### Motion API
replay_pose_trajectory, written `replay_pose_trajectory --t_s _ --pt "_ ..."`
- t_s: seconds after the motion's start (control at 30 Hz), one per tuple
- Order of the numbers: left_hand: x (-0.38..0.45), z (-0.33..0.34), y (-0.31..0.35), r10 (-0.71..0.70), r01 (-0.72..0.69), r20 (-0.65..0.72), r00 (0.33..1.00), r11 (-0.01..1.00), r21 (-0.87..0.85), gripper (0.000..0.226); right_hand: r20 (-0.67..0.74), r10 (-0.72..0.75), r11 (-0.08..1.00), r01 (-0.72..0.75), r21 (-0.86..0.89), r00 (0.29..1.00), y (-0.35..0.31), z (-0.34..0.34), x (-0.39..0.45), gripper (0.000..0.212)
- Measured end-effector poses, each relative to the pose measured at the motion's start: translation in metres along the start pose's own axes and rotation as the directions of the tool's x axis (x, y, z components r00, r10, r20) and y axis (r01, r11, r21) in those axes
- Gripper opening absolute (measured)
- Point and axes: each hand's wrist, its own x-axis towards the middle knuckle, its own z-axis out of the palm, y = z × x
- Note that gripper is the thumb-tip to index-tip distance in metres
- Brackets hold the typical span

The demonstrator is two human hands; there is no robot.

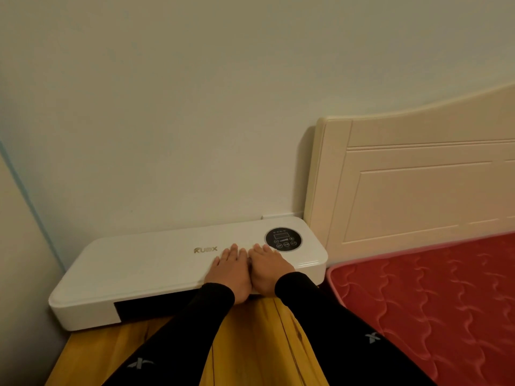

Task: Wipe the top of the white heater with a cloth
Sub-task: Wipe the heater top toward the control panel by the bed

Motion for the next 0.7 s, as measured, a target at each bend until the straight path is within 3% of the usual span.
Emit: replay_pose_trajectory --t_s 0.23,0.37,0.7 --pt "0.041 -0.006 -0.002 0.007 -0.007 0.059 0.998 1.0 0.011 0.087 -0.02 0.005 1.0 -0.005 -0.009 1.0 0.018 0.0 0.035 0.066" --pt "0.064 -0.01 -0.004 -0.002 0.001 0.082 0.997 1.0 0.01 0.074 -0.041 0.003 1.0 -0.003 -0.009 0.999 0.026 -0.001 0.058 0.07" --pt "0.102 -0.016 -0.009 0.01 -0.01 0.08 0.997 1.0 -0.005 0.072 -0.032 0.008 1.0 -0.008 0.007 0.999 0.04 -0.007 0.094 0.076"
